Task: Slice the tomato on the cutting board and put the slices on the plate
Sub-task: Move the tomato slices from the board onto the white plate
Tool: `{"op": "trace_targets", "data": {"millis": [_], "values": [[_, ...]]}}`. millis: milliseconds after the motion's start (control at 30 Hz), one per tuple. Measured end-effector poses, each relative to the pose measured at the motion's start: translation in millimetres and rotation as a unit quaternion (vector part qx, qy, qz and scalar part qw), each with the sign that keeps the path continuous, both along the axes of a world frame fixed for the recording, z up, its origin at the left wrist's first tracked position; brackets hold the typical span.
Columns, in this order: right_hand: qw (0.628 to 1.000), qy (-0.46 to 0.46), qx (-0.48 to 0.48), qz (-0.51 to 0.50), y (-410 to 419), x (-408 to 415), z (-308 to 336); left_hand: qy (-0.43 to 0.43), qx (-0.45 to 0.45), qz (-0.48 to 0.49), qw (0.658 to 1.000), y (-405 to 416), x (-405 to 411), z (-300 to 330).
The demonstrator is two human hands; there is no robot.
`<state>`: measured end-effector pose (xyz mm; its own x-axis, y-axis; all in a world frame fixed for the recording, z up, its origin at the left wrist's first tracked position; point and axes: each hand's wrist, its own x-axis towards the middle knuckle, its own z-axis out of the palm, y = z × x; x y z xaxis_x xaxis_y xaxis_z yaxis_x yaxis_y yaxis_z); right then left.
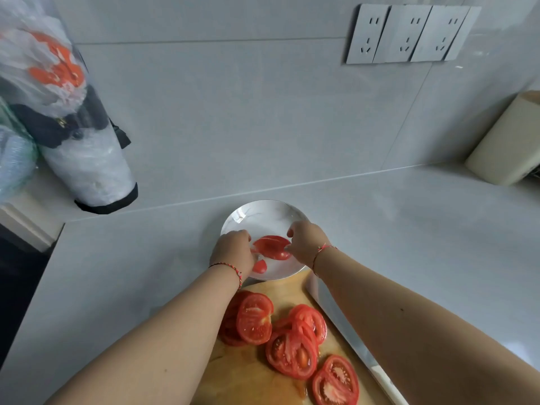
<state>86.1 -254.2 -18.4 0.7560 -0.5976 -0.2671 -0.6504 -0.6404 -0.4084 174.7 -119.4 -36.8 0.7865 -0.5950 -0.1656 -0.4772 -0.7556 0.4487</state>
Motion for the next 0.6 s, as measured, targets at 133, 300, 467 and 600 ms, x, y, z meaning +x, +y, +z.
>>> {"op": "trace_targets", "data": {"millis": [133, 300, 467, 600], "values": [[0.995, -0.076, -0.059, 0.013, 12, -17, 7, -0.040, -0.074, 0.012, 0.996, 22, -9, 13], [0.991, -0.057, 0.056, 0.108, 51, -55, 18, 0.078, -0.066, 0.071, 0.992, 71, -41, 25], [0.990, 0.003, 0.036, 0.136, 84, -61, 0, 0.088, 0.084, 0.114, 0.986, 92, -64, 22], [0.989, 0.037, 0.006, 0.145, 95, -51, -3, 0.122, 0.080, 0.136, 0.980, 89, -73, 27]]}}
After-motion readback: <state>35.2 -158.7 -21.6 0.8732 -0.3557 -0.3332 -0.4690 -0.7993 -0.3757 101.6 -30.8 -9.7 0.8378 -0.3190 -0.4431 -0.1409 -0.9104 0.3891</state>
